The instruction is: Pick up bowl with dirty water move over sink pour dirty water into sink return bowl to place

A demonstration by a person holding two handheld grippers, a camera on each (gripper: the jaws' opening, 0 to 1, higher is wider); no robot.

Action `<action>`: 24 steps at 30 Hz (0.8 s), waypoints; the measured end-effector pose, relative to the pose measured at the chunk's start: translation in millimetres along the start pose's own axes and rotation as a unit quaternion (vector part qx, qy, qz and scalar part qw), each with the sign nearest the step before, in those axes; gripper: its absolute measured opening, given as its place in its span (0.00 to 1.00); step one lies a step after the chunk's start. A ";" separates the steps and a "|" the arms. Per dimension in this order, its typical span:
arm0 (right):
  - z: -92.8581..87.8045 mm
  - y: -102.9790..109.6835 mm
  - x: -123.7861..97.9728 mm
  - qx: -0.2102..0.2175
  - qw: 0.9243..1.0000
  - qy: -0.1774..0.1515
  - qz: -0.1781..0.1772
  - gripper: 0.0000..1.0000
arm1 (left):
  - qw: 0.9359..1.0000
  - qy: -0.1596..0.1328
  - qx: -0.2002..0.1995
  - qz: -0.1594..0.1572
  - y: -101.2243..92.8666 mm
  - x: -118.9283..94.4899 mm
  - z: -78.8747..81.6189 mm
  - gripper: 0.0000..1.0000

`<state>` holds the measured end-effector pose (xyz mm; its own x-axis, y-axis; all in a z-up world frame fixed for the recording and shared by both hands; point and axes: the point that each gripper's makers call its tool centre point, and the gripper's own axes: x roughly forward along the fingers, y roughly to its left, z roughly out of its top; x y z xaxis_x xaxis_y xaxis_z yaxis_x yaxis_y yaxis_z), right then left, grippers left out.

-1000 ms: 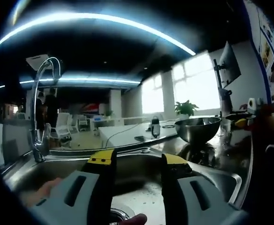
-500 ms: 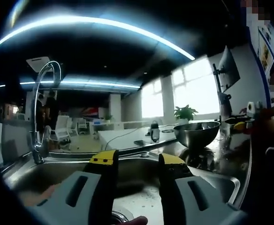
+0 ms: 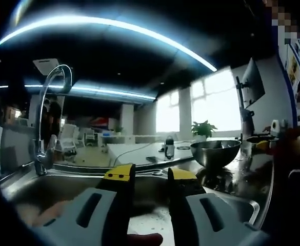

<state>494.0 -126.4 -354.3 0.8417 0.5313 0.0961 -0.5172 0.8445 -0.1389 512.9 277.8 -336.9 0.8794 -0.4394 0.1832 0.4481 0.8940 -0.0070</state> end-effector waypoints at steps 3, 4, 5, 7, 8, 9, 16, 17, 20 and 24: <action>-0.4 -1.4 0.1 -0.003 1.000 -0.001 -0.002 0.58 | 1.000 -0.012 -0.008 -0.001 -0.5 0.7 4.2 0.25; -0.3 -2.0 0.2 -0.004 1.000 -0.001 -0.004 0.58 | 1.000 -0.028 -0.003 -0.003 -2.4 0.6 9.9 0.25; -0.5 -2.6 0.3 -0.006 1.000 -0.001 -0.006 0.58 | 0.999 -0.034 -0.005 -0.006 -4.6 -0.5 11.4 0.25; -1.1 -2.5 0.5 -0.007 1.000 0.000 -0.005 0.58 | 0.999 -0.035 -0.005 -0.011 -6.4 -0.6 12.2 0.25; -1.1 -2.2 0.6 -0.007 1.000 0.000 -0.004 0.58 | 0.999 -0.036 -0.007 -0.011 -7.0 -0.2 12.8 0.25; -1.5 -2.6 0.5 -0.007 1.000 0.001 -0.004 0.58 | 0.999 -0.037 -0.010 -0.010 -6.9 0.0 12.9 0.26; -1.6 -5.5 0.1 -0.006 1.000 0.001 -0.010 0.57 | 0.999 -0.036 -0.020 -0.013 -8.9 -0.1 12.4 0.27; -1.6 -5.6 0.1 -0.007 1.000 0.001 -0.011 0.57 | 0.999 -0.035 -0.017 -0.009 -8.0 -0.3 11.7 0.27; -2.2 -5.8 0.4 -0.009 1.000 0.003 -0.012 0.57 | 0.999 -0.030 -0.010 -0.009 -8.3 -0.5 9.9 0.28; -2.5 -5.6 0.2 -0.009 1.000 0.004 -0.010 0.56 | 1.000 -0.019 -0.002 -0.006 -7.2 -0.4 5.6 0.31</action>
<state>497.5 -131.2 -356.0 0.8533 0.5132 0.0922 -0.4970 0.8540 -0.1541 508.4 272.0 -331.4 0.8674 -0.4457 0.2213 0.4586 0.8886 -0.0080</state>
